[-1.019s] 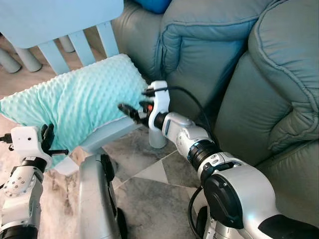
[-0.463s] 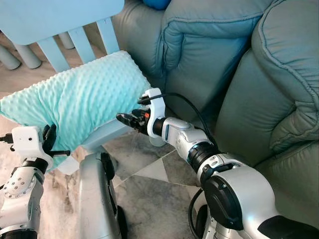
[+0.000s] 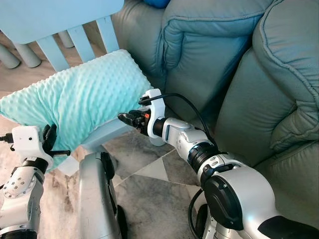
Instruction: Move the pillow to the sofa
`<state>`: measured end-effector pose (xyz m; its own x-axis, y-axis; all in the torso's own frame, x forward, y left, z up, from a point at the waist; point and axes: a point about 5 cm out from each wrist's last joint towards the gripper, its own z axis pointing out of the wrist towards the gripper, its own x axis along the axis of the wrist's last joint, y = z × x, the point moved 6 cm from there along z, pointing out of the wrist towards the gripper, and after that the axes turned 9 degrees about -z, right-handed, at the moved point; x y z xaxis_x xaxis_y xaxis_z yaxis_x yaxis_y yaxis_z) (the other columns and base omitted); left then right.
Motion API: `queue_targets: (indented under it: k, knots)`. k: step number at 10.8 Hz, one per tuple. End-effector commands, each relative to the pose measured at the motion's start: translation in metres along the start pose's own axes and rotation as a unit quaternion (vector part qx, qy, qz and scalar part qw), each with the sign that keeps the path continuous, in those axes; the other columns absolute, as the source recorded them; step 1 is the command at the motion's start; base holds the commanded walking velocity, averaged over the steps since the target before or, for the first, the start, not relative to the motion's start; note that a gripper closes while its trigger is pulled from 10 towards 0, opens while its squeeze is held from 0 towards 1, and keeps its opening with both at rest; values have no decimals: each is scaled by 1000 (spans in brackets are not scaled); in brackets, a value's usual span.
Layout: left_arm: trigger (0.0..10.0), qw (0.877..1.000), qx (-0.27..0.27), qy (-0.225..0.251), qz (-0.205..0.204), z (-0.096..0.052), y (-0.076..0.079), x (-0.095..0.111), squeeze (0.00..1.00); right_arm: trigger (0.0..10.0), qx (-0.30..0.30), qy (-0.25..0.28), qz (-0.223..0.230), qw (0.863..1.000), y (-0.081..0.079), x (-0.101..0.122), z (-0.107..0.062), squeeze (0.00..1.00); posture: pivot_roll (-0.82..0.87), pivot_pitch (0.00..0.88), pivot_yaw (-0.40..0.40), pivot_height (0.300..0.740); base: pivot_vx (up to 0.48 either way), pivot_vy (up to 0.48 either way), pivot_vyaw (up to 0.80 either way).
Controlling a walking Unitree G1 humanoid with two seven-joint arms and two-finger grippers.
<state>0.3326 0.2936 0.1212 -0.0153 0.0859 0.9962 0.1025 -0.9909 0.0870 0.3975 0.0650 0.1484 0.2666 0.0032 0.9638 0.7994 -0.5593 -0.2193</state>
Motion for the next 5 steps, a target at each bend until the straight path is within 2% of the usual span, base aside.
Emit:
queue_targets:
  k: [1,5]
  knots:
    - [0,1000,-4,-13,-3,-5,0,-6,0,0,55,-7,26,998,-44,-17,19,0,210,279,39,359,0,0,0]
    - [0,1000,-10,-17,-3,-3,3,-8,0,0,61,-10,23,998,-44,-21,18,0,209,273,43,359,0,0,0]
